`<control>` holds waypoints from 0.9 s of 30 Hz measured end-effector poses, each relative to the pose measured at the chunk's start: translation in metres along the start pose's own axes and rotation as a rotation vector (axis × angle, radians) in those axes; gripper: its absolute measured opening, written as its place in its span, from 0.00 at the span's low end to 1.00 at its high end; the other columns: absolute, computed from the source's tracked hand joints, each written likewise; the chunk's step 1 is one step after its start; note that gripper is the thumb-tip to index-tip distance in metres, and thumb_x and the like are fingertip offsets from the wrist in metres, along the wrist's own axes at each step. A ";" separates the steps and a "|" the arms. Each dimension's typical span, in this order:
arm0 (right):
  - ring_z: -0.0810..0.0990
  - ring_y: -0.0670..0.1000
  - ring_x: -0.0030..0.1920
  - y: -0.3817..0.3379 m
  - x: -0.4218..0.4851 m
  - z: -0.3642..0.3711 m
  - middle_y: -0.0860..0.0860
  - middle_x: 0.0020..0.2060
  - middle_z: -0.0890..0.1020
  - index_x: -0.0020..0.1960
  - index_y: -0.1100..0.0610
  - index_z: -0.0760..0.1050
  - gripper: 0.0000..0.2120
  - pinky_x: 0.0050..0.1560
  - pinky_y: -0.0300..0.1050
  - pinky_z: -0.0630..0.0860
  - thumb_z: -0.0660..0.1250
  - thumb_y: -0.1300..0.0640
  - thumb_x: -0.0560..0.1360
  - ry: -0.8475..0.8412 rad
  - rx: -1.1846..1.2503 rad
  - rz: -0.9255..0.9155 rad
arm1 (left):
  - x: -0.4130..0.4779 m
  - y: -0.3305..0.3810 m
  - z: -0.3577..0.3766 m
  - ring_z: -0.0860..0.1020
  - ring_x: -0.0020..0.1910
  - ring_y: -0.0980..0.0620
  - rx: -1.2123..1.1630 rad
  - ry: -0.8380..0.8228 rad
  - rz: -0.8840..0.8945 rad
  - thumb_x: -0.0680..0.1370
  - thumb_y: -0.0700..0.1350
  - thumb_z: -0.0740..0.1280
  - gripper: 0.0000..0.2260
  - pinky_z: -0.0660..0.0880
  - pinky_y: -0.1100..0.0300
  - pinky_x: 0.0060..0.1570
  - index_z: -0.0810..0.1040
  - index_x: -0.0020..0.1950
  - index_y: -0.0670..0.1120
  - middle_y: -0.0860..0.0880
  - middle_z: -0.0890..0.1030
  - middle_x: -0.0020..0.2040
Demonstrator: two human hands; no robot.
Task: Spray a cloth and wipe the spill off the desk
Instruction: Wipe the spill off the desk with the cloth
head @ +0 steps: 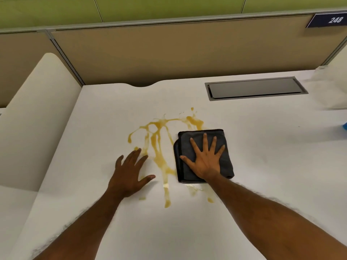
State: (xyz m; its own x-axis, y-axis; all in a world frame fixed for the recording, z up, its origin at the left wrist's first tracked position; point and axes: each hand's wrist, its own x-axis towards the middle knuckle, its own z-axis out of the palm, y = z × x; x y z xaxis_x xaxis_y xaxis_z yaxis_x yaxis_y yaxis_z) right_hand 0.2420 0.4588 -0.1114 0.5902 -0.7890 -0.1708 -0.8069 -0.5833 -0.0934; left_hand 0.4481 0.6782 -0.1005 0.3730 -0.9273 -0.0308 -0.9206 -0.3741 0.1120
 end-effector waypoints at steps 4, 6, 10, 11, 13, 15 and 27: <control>0.36 0.62 0.77 0.019 -0.022 0.006 0.51 0.79 0.41 0.77 0.36 0.42 0.35 0.70 0.74 0.36 0.39 0.26 0.73 -0.003 -0.014 -0.108 | -0.003 -0.030 -0.004 0.56 0.79 0.49 -0.018 -0.008 -0.064 0.74 0.74 0.42 0.41 0.50 0.43 0.75 0.62 0.77 0.51 0.48 0.57 0.80; 0.38 0.60 0.78 0.031 -0.031 0.009 0.49 0.80 0.44 0.77 0.37 0.47 0.32 0.71 0.73 0.38 0.40 0.29 0.75 0.015 -0.003 -0.121 | -0.006 -0.038 -0.002 0.56 0.79 0.48 -0.019 -0.018 -0.092 0.75 0.74 0.42 0.39 0.51 0.42 0.74 0.61 0.78 0.51 0.47 0.57 0.80; 0.43 0.56 0.79 0.031 -0.022 0.009 0.47 0.79 0.51 0.77 0.41 0.55 0.30 0.73 0.69 0.38 0.40 0.35 0.77 0.065 0.053 -0.087 | -0.012 -0.048 0.010 0.56 0.79 0.47 -0.035 -0.019 -0.122 0.76 0.72 0.43 0.37 0.54 0.40 0.73 0.60 0.78 0.51 0.47 0.57 0.80; 0.44 0.56 0.79 0.030 -0.016 0.009 0.47 0.79 0.52 0.77 0.43 0.56 0.30 0.74 0.68 0.38 0.41 0.36 0.77 0.080 0.079 -0.077 | -0.014 -0.049 0.014 0.56 0.79 0.48 -0.044 -0.022 -0.129 0.76 0.72 0.42 0.37 0.54 0.41 0.74 0.60 0.78 0.51 0.47 0.57 0.80; 0.48 0.55 0.79 0.028 -0.005 0.008 0.48 0.79 0.56 0.77 0.45 0.57 0.30 0.75 0.65 0.42 0.41 0.38 0.77 0.102 0.135 -0.068 | -0.017 -0.052 0.024 0.53 0.80 0.48 -0.072 -0.026 -0.146 0.76 0.72 0.41 0.37 0.52 0.41 0.75 0.59 0.78 0.52 0.48 0.55 0.81; 0.50 0.55 0.79 0.026 0.005 0.005 0.48 0.78 0.58 0.76 0.46 0.58 0.29 0.77 0.61 0.44 0.42 0.40 0.77 0.108 0.186 -0.068 | -0.020 -0.054 0.032 0.51 0.80 0.49 -0.098 -0.010 -0.146 0.77 0.71 0.42 0.36 0.49 0.42 0.76 0.57 0.79 0.52 0.48 0.53 0.81; 0.48 0.55 0.79 0.064 -0.038 0.009 0.47 0.79 0.53 0.78 0.42 0.48 0.29 0.72 0.72 0.46 0.43 0.38 0.77 0.067 0.010 -0.130 | -0.035 -0.053 0.037 0.50 0.80 0.50 -0.094 0.007 -0.145 0.78 0.67 0.42 0.33 0.46 0.43 0.76 0.56 0.79 0.53 0.49 0.52 0.81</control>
State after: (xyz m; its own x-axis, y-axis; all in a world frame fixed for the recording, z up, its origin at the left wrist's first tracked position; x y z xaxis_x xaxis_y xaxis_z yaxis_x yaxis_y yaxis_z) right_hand 0.1681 0.4534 -0.1193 0.6896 -0.7184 -0.0912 -0.7238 -0.6795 -0.1204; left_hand 0.4792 0.7297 -0.1421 0.5021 -0.8636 -0.0463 -0.8424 -0.5005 0.1996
